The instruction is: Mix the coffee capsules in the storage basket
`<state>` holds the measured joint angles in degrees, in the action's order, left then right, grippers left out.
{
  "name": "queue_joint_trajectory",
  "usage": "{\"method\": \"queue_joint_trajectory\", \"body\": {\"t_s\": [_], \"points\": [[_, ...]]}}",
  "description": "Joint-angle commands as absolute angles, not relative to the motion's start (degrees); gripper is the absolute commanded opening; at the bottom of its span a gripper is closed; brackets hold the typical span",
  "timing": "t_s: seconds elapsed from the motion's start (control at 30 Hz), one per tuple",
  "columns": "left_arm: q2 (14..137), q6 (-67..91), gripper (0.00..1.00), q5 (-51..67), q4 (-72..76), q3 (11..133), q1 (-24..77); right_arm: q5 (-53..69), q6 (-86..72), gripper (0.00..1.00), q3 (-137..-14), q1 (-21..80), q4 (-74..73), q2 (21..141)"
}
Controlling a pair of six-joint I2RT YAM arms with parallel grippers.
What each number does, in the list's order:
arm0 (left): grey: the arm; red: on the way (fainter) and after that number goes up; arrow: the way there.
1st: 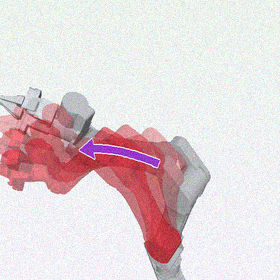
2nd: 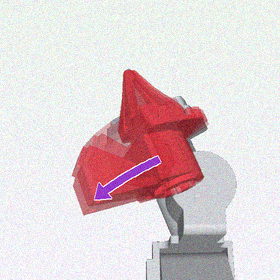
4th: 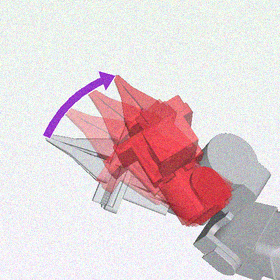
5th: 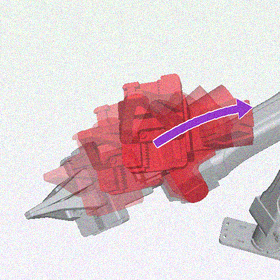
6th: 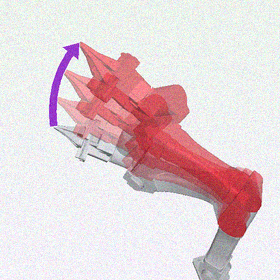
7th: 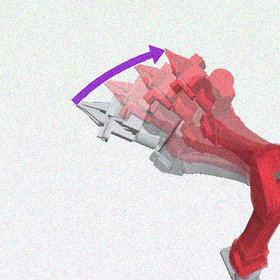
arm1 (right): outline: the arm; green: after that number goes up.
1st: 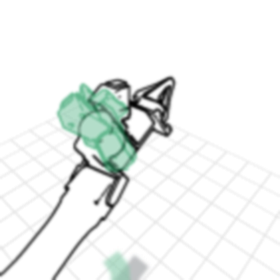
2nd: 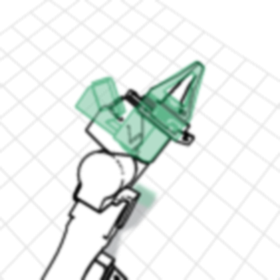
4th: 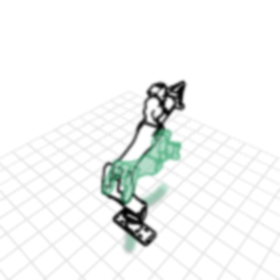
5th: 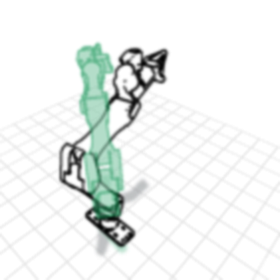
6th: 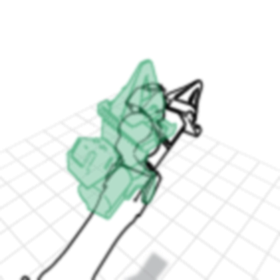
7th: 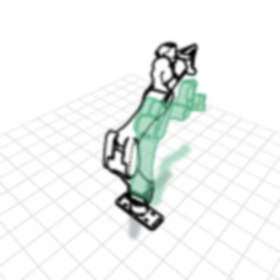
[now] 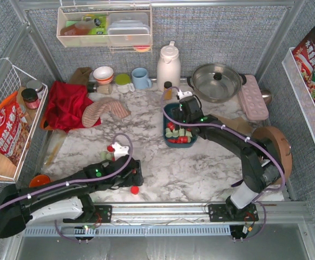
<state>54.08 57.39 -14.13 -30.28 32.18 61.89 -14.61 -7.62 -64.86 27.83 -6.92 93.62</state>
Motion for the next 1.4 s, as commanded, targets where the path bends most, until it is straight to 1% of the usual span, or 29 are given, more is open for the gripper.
{"method": "queue_joint_trajectory", "body": {"t_s": [0.0, 0.1, 0.3, 0.47, 0.63, 0.73, 0.9, 1.03, 1.1, 1.2, 1.27, 1.37], "points": [[57.2, 63.2, 0.94, -14.1, -35.7, 34.7, 65.4, -13.7, -7.1, 0.75, -63.6, 27.8, -7.1, 91.9], [59.8, 64.5, 0.87, -14.3, -35.2, 35.5, 67.4, -12.9, -7.2, 0.75, -63.0, 27.7, -7.0, 91.3], [65.5, 66.0, 0.82, -15.8, -35.6, 35.6, 69.6, -11.5, -7.5, 0.75, -63.1, 27.7, -7.0, 91.0], [66.9, 66.3, 0.68, -17.2, -34.9, 35.8, 70.1, -10.8, -7.6, 0.75, -62.9, 27.7, -6.9, 91.1], [68.1, 66.1, 0.6, -16.5, -31.9, 35.3, 70.3, -10.7, -7.6, 0.75, -62.5, 27.6, -6.9, 90.7], [69.2, 65.9, 0.53, -15.8, -32.2, 35.6, 70.5, -10.6, -7.6, 0.74, -62.5, 27.6, -7.0, 90.6], [68.2, 66.0, 0.42, -16.6, -34.6, 36.6, 70.8, -10.4, -7.6, 0.74, -62.6, 27.6, -7.3, 90.4], [64.3, 65.1, 0.41, -19.7, -34.3, 38.1, 70.8, -9.3, -7.9, 0.75, -62.6, 27.6, -7.7, 89.5], [61.4, 63.0, 0.41, -22.0, -31.1, 38.7, 70.8, -7.5, -8.4, 0.75, -62.4, 27.6, -8.3, 88.2], [56.4, 56.1, 0.4, -27.7, -21.0, 37.4, 70.8, -2.5, -9.4, 0.75, -61.4, 27.6, -8.7, 84.8], [53.6, 48.3, 0.39, -31.4, -11.3, 34.4, 70.5, 2.3, -10.2, 0.75, -61.0, 27.6, -9.1, 82.5], [51.3, 31.1, 0.4, -33.4, 7.8, 29.5, 69.9, 9.8, -11.8, 0.75, -61.5, 27.7, -10.6, 80.5]]}}
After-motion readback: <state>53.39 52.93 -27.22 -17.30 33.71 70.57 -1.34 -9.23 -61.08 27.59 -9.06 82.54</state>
